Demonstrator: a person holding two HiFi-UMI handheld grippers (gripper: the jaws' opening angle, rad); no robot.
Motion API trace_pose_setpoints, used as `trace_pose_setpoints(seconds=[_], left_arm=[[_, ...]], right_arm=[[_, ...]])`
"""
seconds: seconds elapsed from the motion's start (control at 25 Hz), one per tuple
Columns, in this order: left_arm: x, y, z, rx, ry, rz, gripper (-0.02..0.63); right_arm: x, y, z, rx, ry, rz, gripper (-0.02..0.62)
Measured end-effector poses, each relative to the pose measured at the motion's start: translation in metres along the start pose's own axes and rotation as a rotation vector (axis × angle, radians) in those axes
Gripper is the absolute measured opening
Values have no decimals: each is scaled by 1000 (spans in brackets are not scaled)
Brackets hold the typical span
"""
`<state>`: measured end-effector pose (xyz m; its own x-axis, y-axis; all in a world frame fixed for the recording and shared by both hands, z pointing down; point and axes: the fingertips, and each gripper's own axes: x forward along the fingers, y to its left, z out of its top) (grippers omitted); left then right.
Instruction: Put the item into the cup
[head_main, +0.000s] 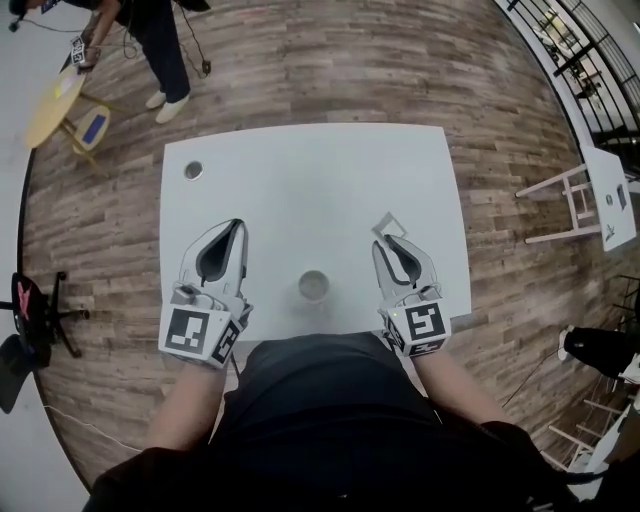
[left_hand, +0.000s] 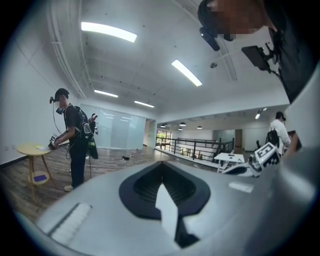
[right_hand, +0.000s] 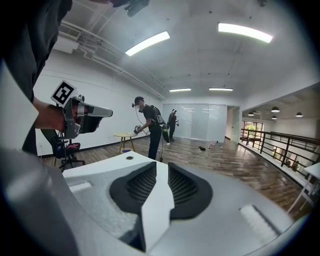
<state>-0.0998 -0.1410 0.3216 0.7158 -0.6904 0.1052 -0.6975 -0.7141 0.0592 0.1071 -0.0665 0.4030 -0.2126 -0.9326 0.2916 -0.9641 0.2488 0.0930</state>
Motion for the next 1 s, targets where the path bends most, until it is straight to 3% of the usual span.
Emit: trace_pose_setpoints(seconds=[0.6, 1.0], left_arm=[[-5, 1, 29, 75, -56, -4, -2], [-8, -8, 39, 101, -87, -23, -2]], right_arm=[[-1, -23, 20, -15, -92, -79, 78], [-20, -32, 30, -44, -149, -150, 6]])
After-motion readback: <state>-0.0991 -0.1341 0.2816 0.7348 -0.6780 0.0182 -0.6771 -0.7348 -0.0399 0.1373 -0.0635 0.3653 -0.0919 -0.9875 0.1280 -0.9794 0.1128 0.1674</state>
